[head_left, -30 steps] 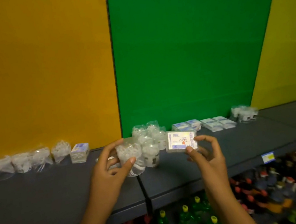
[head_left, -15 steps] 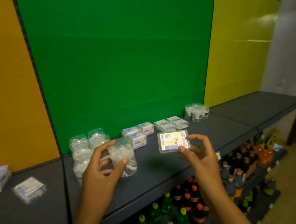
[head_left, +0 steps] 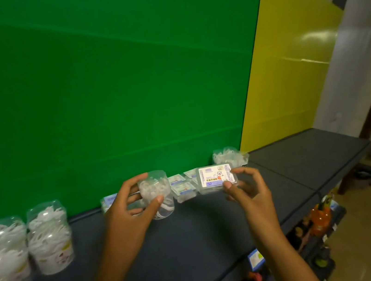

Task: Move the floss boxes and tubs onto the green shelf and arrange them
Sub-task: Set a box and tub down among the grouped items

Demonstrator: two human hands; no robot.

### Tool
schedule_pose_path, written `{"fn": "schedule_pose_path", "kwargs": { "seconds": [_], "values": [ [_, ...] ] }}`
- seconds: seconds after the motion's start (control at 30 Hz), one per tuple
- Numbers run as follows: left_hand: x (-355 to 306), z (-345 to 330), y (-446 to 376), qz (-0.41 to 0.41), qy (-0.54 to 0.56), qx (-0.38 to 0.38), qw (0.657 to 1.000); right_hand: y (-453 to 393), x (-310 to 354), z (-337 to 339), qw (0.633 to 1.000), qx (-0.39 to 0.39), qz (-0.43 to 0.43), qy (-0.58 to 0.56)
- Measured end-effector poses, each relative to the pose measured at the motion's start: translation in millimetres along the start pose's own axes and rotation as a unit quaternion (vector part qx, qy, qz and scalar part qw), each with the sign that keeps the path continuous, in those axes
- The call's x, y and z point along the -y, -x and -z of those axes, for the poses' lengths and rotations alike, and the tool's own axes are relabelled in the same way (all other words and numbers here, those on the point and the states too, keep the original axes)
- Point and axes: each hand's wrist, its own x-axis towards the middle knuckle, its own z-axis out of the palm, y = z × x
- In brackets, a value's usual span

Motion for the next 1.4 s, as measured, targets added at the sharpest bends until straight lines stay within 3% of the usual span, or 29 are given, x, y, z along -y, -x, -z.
{"fn": "schedule_pose_path", "kwargs": {
  "seconds": [0.4,0.7,0.93,1.4],
  "values": [
    [36,-51,-58,0.026,-0.074,-0.009,0.997,-83,-75,12,0.995,0.083,-0.049,0.027],
    [36,-75,-57,0.027,-0.138,-0.136,0.981,-122,-113,-1,0.967,0.243,-0.070,0.028],
    [29,-103,-30,0.038,-0.186,-0.205,0.960,-126,-142,3,0.944,0.323,-0.062,0.019],
    [20,-119,9,0.060,-0.220,-0.249,0.941,-122,-155,14,0.894,0.389,0.086,0.205]
  ]
}}
